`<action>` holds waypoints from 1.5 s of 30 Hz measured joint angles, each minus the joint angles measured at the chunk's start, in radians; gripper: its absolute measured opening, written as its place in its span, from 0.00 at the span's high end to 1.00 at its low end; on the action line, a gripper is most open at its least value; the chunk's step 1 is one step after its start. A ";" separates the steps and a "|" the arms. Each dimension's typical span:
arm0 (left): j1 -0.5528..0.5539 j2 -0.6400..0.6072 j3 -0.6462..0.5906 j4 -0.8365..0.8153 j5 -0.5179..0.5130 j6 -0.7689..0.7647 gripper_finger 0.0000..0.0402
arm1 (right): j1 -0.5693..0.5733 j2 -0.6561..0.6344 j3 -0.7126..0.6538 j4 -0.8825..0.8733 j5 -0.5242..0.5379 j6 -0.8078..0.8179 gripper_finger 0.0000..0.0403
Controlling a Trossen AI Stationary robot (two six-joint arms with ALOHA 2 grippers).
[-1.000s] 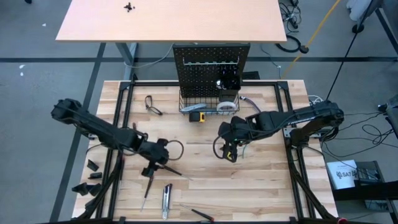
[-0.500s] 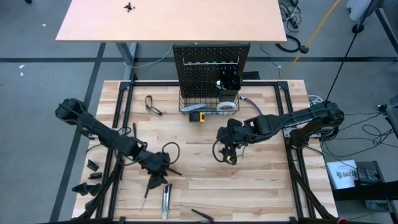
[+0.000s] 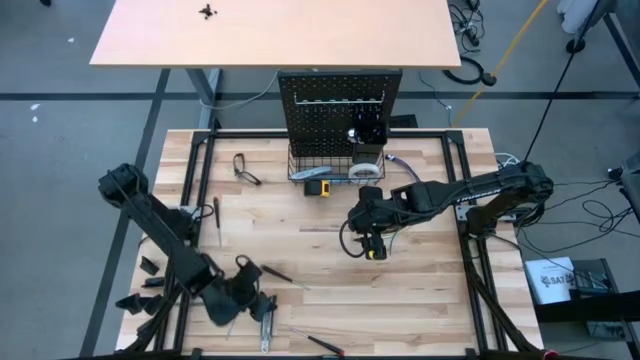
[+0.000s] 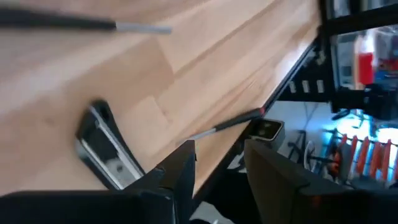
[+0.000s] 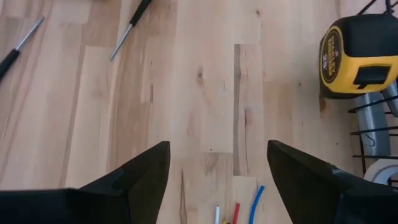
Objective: Hang tools onto peg board
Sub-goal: Put the black cutter into the wire basket on the pegboard
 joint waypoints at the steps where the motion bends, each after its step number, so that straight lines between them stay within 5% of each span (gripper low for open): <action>1: -0.010 0.026 0.037 -0.037 0.000 -0.022 0.66 | 0.000 0.000 0.000 0.000 0.000 -0.007 0.35; 11: -0.027 0.234 0.408 -0.567 0.084 -0.174 0.68 | 0.016 0.000 0.000 -0.082 -0.001 0.185 0.35; 18: -0.027 0.288 0.417 -0.501 0.093 -0.177 0.63 | 0.046 0.000 0.000 -0.083 -0.002 0.279 0.35; 26: -0.027 0.328 0.417 -0.618 0.138 -0.205 0.43 | 0.077 0.000 0.000 -0.080 -0.001 0.346 0.35; 33: -0.025 0.390 0.417 -0.558 0.161 -0.268 0.28 | 0.081 0.000 0.000 -0.066 0.000 0.331 0.35; 45: -0.021 0.498 0.418 -0.524 0.151 -0.416 0.27 | 0.080 0.000 0.000 -0.066 0.001 0.242 0.35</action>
